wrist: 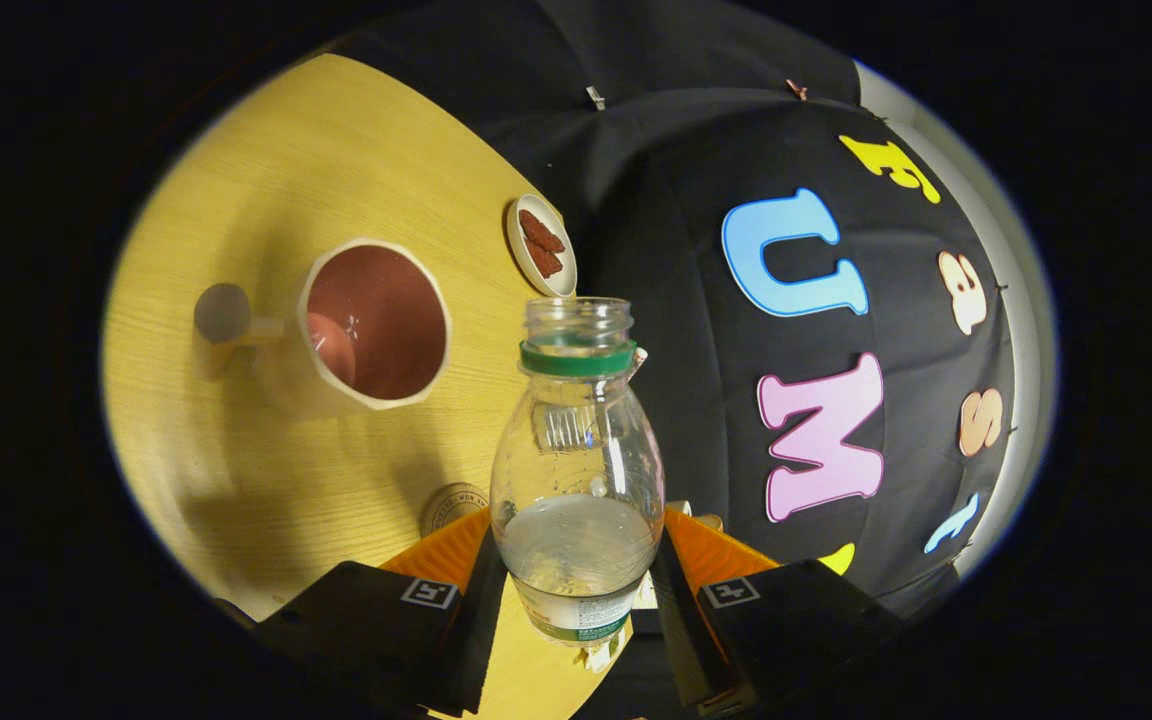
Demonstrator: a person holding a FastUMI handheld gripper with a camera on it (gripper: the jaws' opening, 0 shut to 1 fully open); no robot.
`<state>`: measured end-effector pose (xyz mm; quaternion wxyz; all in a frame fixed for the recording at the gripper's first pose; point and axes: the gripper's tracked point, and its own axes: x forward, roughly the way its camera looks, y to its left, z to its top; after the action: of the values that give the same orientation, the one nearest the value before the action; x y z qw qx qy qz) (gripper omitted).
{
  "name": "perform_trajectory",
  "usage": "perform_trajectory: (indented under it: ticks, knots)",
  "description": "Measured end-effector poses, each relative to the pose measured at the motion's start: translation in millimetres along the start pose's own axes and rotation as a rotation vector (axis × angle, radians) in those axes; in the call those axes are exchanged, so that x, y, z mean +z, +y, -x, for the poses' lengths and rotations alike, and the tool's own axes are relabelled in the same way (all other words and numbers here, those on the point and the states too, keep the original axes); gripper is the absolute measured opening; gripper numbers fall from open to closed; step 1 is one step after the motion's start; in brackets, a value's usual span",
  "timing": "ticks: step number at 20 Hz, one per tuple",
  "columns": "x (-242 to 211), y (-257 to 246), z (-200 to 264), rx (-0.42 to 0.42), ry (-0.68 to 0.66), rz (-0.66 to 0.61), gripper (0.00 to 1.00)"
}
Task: Take the bottle from table, then pour the juice into the cup, finally place the bottle on the coaster
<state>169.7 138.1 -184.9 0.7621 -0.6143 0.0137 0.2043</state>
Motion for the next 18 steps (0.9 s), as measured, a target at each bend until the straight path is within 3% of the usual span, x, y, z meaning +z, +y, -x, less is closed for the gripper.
perform_trajectory:
  ticks: [18]
  knots:
    - [1.5, 16.9, -19.3, 0.053, 0.007, 0.287, 0.73]
